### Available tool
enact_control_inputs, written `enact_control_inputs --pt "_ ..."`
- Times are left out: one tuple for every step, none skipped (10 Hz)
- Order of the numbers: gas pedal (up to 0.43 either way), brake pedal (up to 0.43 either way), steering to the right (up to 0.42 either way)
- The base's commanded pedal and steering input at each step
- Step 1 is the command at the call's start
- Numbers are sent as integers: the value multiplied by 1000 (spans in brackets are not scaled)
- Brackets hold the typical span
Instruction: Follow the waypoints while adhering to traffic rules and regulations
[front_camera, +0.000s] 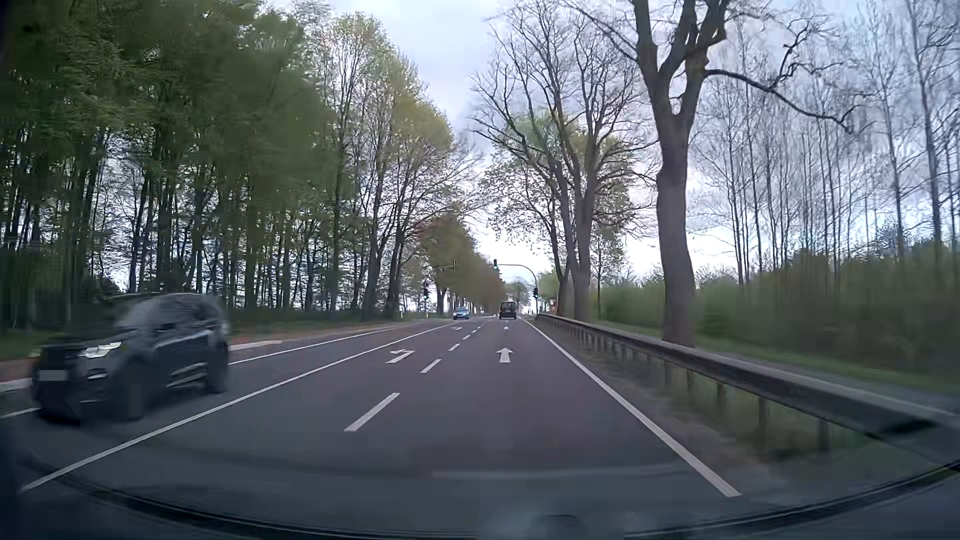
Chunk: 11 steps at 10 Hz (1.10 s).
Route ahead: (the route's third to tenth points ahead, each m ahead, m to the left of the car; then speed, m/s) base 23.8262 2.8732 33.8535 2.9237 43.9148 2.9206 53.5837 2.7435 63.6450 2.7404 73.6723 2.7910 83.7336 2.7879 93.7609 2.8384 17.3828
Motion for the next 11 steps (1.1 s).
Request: enact_control_inputs --pt "189 6 -3" --pt "189 0 -3" --pt "189 6 -3" --pt "189 0 -3" --pt "189 6 -3" --pt "189 0 -3" --pt "189 0 -3" --pt "189 6 -3" --pt "189 6 -3" --pt "189 0 -3" --pt "189 6 -3"
